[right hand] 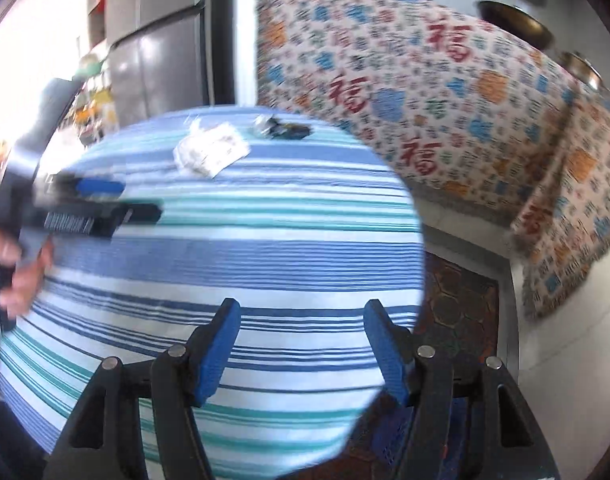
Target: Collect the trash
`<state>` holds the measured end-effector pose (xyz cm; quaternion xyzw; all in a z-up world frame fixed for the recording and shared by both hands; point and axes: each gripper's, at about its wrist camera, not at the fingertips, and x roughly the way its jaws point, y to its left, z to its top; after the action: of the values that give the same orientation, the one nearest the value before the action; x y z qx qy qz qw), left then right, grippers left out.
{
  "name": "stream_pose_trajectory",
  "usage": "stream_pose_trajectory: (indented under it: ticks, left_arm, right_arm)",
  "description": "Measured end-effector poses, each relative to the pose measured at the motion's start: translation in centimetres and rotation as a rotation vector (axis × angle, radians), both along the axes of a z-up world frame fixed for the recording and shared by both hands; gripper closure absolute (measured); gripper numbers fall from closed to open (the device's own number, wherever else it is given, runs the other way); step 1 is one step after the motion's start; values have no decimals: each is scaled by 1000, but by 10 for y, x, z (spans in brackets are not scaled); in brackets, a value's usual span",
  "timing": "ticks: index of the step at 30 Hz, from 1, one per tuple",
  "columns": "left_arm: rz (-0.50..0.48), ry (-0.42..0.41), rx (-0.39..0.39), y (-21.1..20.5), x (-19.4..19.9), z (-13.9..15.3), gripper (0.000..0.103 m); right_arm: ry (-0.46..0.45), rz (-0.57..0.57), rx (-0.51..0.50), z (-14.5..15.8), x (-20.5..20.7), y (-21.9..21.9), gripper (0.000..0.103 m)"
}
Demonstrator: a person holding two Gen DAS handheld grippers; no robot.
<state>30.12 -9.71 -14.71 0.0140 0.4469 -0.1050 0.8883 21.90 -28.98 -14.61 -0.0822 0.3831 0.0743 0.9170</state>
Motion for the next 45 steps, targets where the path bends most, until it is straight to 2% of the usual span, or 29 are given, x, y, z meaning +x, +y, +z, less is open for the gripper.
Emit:
stream_pose_trajectory:
  ticks: [3, 8, 11, 12, 18, 20, 22, 23, 25, 27, 31, 38, 42, 45]
  left_arm:
    - [-27, 29, 8, 5, 27, -12, 11]
    - [-40, 5, 46, -1, 63, -21, 11]
    - [-61, 12, 107, -17, 79, -27, 2]
    - [-68, 19, 106, -21, 85, -28, 0]
    - [-5, 20, 94, -19, 111, -28, 0]
    - [22, 11, 86, -14, 114, -27, 3]
    - [36, -26, 86, -9, 110, -23, 30]
    - [33, -35, 88, -6, 109, -21, 36]
    - [26, -37, 78, 2, 106, -20, 38]
    - [45, -41, 92, 13, 101, -20, 38]
    - [79, -40, 100, 49, 87, -19, 38]
    - [175, -35, 86, 116, 66, -15, 38]
    - [201, -35, 72, 125, 63, -15, 38]
    - [200, -35, 91, 122, 62, -15, 38]
  right_arm:
    - [39, 20, -36, -16, 11, 25, 38]
    - [67, 25, -28, -26, 27, 37, 36]
    - [68, 38, -27, -27, 34, 40, 36]
    - [66, 41, -26, -28, 36, 41, 36]
    - [105, 30, 45, -28, 44, 33, 35]
    - [107, 26, 50, -29, 44, 31, 32]
    - [108, 33, 51, -29, 44, 31, 32]
    - [109, 35, 51, -28, 43, 31, 32]
    - [113, 42, 53, -28, 45, 30, 30]
    - [119, 31, 55, -28, 48, 27, 23]
    - [127, -2, 59, -26, 61, 23, 23]
    - [202, -40, 71, -19, 121, 30, 22]
    - [221, -113, 182, -12, 175, 32, 23]
    - [193, -256, 349, -4, 222, 26, 23]
